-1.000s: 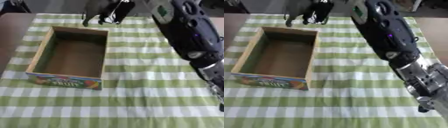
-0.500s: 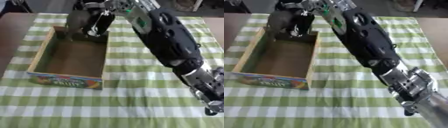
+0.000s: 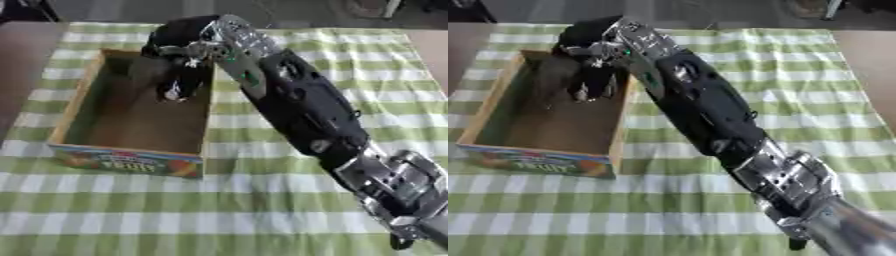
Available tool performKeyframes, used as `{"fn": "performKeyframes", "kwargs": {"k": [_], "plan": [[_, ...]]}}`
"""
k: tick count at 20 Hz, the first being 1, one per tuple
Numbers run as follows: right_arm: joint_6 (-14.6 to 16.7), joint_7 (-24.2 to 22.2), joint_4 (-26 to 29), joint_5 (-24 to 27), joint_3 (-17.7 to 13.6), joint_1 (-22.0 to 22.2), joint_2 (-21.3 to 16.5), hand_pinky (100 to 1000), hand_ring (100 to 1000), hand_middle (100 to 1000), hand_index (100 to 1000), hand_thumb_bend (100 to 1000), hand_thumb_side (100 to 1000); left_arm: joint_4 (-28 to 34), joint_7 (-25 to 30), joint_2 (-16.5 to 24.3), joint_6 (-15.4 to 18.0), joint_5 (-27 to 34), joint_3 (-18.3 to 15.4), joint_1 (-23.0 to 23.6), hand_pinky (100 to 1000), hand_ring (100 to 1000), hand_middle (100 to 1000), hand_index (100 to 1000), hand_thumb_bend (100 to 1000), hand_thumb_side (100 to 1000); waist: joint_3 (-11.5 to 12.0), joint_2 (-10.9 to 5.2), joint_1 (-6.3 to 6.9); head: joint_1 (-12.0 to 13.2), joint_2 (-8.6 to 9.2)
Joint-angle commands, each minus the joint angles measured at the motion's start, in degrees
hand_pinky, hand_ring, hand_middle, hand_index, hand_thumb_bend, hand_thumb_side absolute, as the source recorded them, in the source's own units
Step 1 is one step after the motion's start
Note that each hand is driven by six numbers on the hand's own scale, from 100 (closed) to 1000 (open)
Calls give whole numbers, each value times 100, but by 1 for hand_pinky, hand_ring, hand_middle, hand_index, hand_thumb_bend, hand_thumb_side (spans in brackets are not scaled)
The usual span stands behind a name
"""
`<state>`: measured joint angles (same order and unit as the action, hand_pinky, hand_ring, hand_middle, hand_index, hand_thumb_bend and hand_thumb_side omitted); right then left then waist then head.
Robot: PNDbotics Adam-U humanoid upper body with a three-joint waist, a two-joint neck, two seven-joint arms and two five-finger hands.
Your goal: Pick up objects on the table and place them in the box.
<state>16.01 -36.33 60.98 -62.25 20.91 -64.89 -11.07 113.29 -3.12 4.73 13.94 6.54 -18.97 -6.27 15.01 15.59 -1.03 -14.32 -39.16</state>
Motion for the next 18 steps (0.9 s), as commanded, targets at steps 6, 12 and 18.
{"fn": "performKeyframes", "kwargs": {"k": [6,12,18], "plan": [[56,254,-592,-511,-99,-55,271,898,879,648,742,100,449,130,43,31,-2,29,11,-74,335,385,695,535,100,768,58,-46,30,-71,47],[233,261,-865,-614,-167,-38,353,916,920,778,883,294,535,130,44,19,-4,43,14,-89,335,386,695,536,100,767,79,-33,31,-86,52],[344,135,-840,-708,-203,-135,352,958,982,901,1000,547,548,130,60,18,-16,47,26,-97,336,387,695,536,100,767,93,-38,32,-116,62]]}}
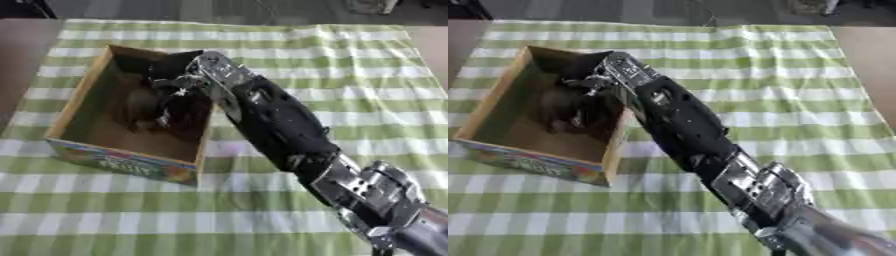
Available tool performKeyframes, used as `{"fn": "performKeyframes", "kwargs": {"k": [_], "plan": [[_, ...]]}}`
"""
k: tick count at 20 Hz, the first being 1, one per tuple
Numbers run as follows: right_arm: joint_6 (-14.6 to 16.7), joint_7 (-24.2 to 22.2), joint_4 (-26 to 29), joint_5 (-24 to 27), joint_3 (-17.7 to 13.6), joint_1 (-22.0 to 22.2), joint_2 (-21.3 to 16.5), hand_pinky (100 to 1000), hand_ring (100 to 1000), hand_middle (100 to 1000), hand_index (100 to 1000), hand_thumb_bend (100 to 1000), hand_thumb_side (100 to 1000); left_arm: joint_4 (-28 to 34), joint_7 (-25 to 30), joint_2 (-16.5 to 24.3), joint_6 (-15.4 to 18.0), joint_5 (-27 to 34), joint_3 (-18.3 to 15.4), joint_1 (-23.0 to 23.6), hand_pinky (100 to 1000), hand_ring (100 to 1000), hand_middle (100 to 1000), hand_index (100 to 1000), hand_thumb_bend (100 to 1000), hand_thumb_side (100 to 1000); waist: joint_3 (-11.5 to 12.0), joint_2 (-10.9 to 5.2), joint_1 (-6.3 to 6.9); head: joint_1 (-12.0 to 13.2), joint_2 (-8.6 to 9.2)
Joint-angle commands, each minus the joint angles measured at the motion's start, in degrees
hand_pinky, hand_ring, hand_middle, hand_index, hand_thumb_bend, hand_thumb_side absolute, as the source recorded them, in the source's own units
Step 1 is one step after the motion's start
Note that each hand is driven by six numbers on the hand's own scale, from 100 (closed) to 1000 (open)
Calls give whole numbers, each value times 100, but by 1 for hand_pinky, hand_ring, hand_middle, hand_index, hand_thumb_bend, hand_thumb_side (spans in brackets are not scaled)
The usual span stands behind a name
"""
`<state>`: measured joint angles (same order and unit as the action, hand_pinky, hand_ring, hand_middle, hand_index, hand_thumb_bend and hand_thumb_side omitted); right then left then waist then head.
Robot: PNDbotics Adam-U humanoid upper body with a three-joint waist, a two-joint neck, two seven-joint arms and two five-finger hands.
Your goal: Pick up objects on the table and place them in the box.
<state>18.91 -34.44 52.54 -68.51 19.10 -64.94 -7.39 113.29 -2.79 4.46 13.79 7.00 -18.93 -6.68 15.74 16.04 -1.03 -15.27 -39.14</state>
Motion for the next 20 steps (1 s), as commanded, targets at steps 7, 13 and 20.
{"fn": "performKeyframes", "kwargs": {"k": [7,13,20], "plan": [[103,-149,109,-233,-86,-344,-77,991,1000,969,1000,718,518,128,48,47,-14,3,34,-65,336,387,695,535,100,767,32,-82,17,-31,78],[121,-307,336,36,-199,-517,-192,1000,1000,984,1000,787,560,122,54,54,-22,-2,27,-61,336,387,696,534,100,767,15,-97,5,-24,69],[9,-616,771,665,-259,-548,-401,1000,1000,987,1000,796,603,115,44,60,-24,-5,14,-44,336,387,696,534,100,767,-21,-127,23,-6,71]]}}
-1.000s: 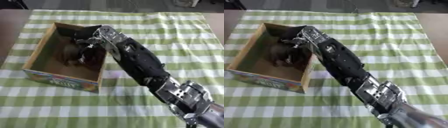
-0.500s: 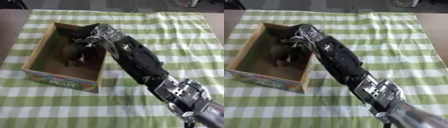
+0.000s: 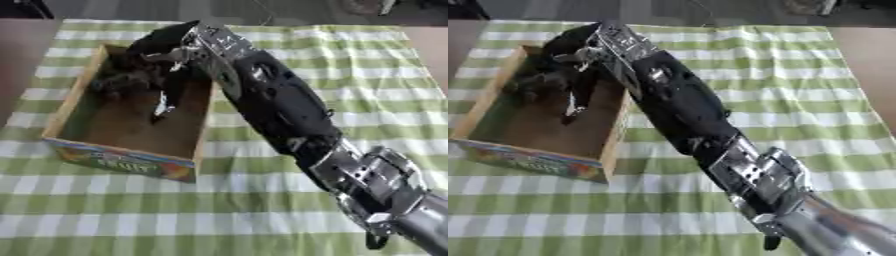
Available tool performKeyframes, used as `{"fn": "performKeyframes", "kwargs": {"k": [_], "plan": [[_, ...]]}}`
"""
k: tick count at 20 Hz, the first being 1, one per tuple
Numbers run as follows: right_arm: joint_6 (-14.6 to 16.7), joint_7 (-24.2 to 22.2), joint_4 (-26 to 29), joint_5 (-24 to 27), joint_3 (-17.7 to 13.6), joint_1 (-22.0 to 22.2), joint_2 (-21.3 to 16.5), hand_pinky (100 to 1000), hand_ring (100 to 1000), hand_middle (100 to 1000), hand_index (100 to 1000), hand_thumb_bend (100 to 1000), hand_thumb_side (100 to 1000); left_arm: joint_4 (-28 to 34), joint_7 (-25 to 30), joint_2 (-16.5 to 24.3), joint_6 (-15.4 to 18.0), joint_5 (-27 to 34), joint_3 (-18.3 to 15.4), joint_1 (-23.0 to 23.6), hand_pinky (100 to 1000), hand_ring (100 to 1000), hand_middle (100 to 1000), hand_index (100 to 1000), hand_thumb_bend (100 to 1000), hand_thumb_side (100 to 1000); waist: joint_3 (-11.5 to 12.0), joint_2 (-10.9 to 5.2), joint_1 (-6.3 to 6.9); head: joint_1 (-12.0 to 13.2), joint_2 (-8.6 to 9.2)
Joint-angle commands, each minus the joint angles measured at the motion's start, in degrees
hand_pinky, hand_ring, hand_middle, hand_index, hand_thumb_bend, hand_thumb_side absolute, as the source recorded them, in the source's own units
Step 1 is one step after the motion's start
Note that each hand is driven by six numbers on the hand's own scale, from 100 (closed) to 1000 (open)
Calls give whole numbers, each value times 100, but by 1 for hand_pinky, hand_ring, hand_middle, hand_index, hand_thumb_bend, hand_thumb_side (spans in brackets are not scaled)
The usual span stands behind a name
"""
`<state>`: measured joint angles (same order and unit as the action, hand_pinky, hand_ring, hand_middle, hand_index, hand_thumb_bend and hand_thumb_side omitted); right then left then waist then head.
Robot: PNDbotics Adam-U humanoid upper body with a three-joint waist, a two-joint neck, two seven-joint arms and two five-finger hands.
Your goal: Pick up objects on the table and place them in the box.
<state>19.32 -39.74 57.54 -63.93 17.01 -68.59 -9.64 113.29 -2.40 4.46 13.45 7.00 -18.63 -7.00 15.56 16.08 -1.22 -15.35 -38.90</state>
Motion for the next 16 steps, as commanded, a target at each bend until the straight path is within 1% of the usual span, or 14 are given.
{"fn": "performKeyframes", "kwargs": {"k": [1,2,5,8,9,10,11,12,13,14,15,16], "plan": [[-48,-116,346,263,-43,-184,-216,1000,1000,987,1000,796,603,114,4,62,12,-6,-17,-9,336,387,696,534,100,767,-9,-134,43,3,47],[-62,-133,431,322,-40,-186,-253,1000,1000,983,1000,769,610,111,4,62,11,-7,-18,-4,336,387,696,533,100,768,-16,-137,46,6,40],[-99,-106,865,592,-44,-160,-419,1000,1000,974,1000,728,621,104,0,66,16,-15,-26,8,336,387,696,533,100,768,-44,-147,58,23,35],[-240,-3,1477,891,-120,-90,-646,989,1000,944,1000,619,664,102,-7,68,20,-22,-33,18,336,387,696,533,100,767,-75,-159,68,57,31],[-308,30,1700,989,-149,-54,-732,988,1000,943,1000,611,668,102,-13,71,22,-24,-39,23,336,387,696,533,100,767,-88,-165,71,70,23],[-387,76,1927,1075,-191,-17,-825,973,995,927,1000,499,741,103,-22,73,24,-26,-45,27,336,387,695,534,100,767,-105,-171,75,91,9],[-483,149,2184,1164,-238,37,-932,969,991,925,1000,470,756,105,-31,76,25,-28,-50,31,336,387,695,533,100,766,-123,-177,78,112,-4],[-585,217,2425,1244,-276,94,-1038,959,981,917,986,333,805,106,-39,78,25,-31,-53,35,336,387,695,534,100,767,-142,-183,81,134,-18],[-696,296,2681,1320,-312,166,-1159,957,976,910,974,276,810,109,-47,80,27,-34,-57,39,336,387,695,534,100,767,-161,-189,85,157,-32],[-813,375,2923,1387,-346,246,-1281,954,969,899,957,164,823,110,-55,83,28,-37,-62,45,336,387,695,534,100,766,-181,-196,92,185,-47],[-941,459,3159,1454,-376,333,-1400,954,966,895,954,117,832,110,-65,87,30,-41,-68,51,336,387,695,534,100,765,-198,-202,99,215,-61],[-1071,532,3359,1520,-405,414,-1499,952,960,882,947,100,835,112,-74,90,33,-45,-73,55,336,387,695,535,100,765,-215,-207,106,247,-73]]}}
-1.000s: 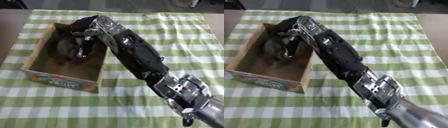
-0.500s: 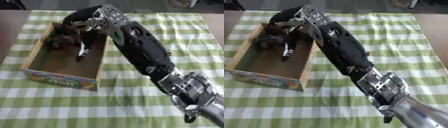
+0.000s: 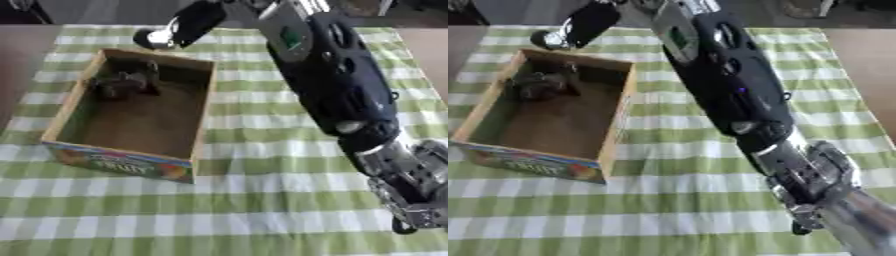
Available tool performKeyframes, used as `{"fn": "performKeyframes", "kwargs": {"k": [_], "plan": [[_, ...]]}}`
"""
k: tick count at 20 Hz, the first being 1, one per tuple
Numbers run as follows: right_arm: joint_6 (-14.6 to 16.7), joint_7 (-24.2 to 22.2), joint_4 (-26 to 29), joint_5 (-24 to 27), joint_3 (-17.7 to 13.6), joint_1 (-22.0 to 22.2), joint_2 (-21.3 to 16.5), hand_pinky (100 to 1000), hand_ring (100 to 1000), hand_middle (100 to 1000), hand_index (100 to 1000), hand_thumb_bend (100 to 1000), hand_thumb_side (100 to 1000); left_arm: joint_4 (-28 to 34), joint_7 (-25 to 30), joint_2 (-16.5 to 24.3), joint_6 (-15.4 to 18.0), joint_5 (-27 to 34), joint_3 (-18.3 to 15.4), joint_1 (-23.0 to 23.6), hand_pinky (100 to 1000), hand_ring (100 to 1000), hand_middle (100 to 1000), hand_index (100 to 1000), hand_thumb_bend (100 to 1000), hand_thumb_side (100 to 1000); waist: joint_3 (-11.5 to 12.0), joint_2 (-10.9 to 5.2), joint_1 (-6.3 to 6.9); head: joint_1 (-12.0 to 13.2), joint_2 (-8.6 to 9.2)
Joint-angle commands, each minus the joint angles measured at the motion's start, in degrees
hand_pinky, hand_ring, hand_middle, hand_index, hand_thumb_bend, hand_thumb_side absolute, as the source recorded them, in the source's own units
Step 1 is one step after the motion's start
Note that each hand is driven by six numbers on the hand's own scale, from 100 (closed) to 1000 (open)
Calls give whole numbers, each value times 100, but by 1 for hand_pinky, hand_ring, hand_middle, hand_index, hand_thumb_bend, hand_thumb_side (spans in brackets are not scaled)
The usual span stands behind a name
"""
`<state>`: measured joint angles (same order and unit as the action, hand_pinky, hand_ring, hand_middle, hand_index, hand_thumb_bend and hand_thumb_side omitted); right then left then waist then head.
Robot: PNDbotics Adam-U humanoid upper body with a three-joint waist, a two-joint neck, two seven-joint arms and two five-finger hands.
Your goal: Pick up objects on the table and place them in the box.
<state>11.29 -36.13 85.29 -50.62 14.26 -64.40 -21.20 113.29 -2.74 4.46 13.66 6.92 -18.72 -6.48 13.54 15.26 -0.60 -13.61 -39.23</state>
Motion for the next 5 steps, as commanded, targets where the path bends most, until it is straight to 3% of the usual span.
{"fn": "performKeyframes", "kwargs": {"k": [1,5], "plan": [[-413,272,781,267,-175,89,-441,951,958,879,947,100,841,113,-49,92,15,-41,-69,7,336,387,695,535,100,765,-31,-130,52,107,-55],[-1016,734,1480,798,-380,484,-773,951,951,859,928,100,903,112,-65,96,30,-56,-80,19,336,387,695,535,100,759,-87,-138,88,212,-71]]}}
